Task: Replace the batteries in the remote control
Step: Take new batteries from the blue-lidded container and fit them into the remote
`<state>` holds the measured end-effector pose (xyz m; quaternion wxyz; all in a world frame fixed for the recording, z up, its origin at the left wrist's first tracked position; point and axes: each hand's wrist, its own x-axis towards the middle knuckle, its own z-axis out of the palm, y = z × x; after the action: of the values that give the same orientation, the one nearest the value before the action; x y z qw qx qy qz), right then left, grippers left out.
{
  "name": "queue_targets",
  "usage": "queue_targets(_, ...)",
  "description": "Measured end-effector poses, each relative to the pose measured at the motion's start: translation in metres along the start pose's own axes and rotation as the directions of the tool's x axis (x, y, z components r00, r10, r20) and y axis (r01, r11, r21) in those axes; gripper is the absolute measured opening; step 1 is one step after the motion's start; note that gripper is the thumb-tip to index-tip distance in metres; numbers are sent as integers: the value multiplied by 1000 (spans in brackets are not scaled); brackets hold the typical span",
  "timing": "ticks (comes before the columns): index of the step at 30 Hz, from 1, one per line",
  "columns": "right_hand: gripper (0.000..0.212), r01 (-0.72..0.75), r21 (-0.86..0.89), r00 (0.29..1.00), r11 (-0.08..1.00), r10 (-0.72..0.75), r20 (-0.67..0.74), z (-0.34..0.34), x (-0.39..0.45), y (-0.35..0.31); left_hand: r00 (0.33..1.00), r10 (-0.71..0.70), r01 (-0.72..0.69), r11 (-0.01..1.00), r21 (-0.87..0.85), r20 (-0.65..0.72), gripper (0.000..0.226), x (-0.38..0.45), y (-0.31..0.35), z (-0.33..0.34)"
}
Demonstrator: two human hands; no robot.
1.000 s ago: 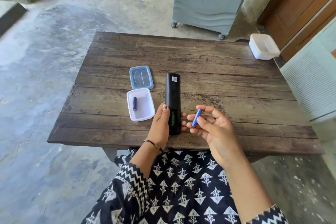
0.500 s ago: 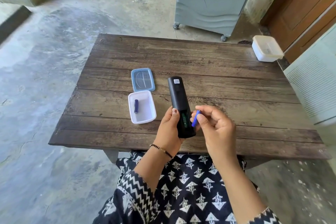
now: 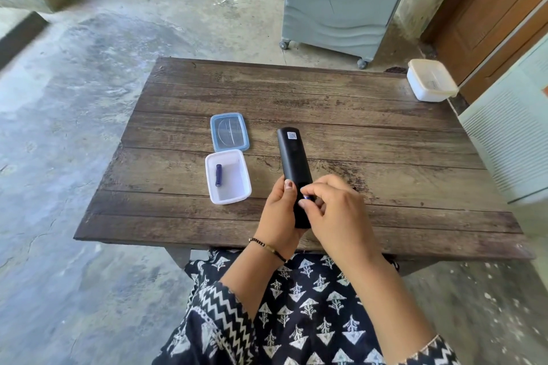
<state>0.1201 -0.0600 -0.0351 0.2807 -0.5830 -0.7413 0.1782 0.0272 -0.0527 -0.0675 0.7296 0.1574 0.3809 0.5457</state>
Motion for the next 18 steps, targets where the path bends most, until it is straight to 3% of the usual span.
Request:
queue_targets(3, 26, -3, 45, 999, 999, 1, 50, -6, -2, 2, 1000, 11, -11, 1000, -25, 1, 22, 3, 6, 0)
queue_targets(6, 22, 57, 31, 998, 998, -57, -3, -9, -8, 6, 1000, 22, -21, 998, -62, 10, 24, 5, 10, 0)
queue_targets(10, 22, 186, -177, 979, 967, -197, -47, -8, -24, 8, 1000, 8, -7, 996, -92, 7, 28, 5, 11, -2)
queue_targets(18, 36, 155, -243, 986, 958, -166, -26, 1, -32, 4, 1000, 18, -18, 994, -110, 1, 29, 0, 10, -2)
